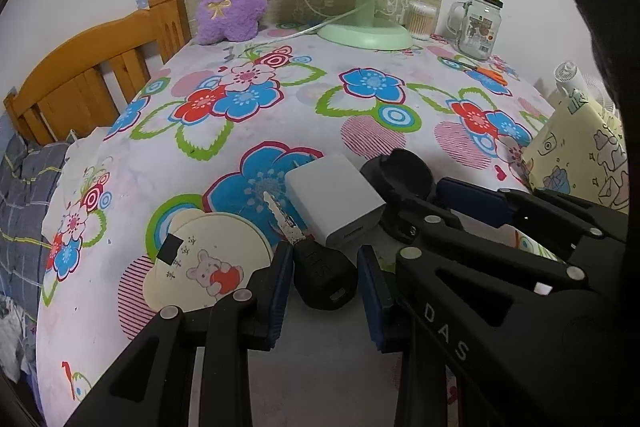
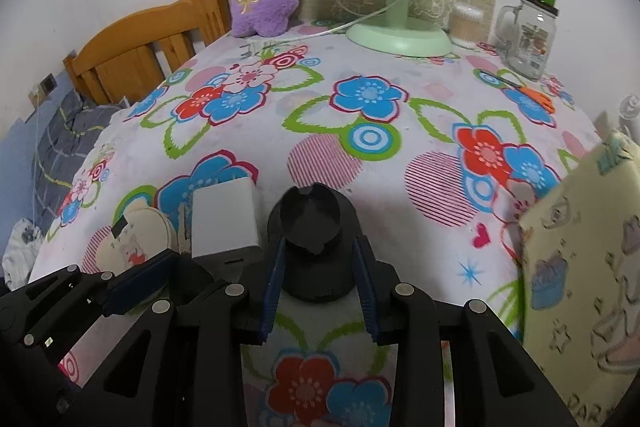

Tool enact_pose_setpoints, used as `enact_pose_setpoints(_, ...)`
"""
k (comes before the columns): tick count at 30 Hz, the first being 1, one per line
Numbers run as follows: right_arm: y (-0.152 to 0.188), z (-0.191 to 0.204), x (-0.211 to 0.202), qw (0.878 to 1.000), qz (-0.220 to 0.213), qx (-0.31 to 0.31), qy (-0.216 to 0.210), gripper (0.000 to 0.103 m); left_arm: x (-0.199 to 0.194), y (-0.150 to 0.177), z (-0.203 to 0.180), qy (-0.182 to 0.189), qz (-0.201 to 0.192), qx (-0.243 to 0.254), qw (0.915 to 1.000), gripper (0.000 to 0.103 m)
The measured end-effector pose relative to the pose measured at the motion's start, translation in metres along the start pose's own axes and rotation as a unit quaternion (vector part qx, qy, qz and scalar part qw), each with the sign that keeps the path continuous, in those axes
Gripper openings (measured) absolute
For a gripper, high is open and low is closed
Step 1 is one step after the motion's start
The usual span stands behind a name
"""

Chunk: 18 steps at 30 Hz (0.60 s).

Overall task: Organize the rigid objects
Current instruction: 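Grasp the black car key with the left tool while the right tool grasps the black cup, then lift and carry the black key and black cup over the fabric box with both tools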

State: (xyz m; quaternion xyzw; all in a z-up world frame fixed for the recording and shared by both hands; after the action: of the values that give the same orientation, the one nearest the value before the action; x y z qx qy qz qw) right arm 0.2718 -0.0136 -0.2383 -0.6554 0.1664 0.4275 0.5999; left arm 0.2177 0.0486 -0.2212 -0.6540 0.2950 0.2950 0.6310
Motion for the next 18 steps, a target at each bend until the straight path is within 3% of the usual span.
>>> enact_pose_setpoints(7, -0.003, 0.001, 0.002, 1.0, -0.008, -0.011, 0.001, 0.034, 0.003, 0.001, 0.001, -0.01, -0.001, 0.005, 0.9999, 0.033)
enact_pose_setpoints(18, 0.007, -0.002, -0.025, 1.0, -0.015, -0.002, 0.012, 0.035, -0.014, 0.007, -0.009, 0.007, -0.008, 0.002, 0.9999, 0.033)
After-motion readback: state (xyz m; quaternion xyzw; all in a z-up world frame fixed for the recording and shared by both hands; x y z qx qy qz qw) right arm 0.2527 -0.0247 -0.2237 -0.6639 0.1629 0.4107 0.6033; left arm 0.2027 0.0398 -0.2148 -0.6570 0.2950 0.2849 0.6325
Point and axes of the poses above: each gripper's, at about its wrist camera, not at the fingertips, and x roughly the way its jaws point, z to its left, y to its underside, the point moved 7 cm from there along x, roughly the way its jaws point, and after that the axes turned 3 degrees about -z, right-handed, at the moved point
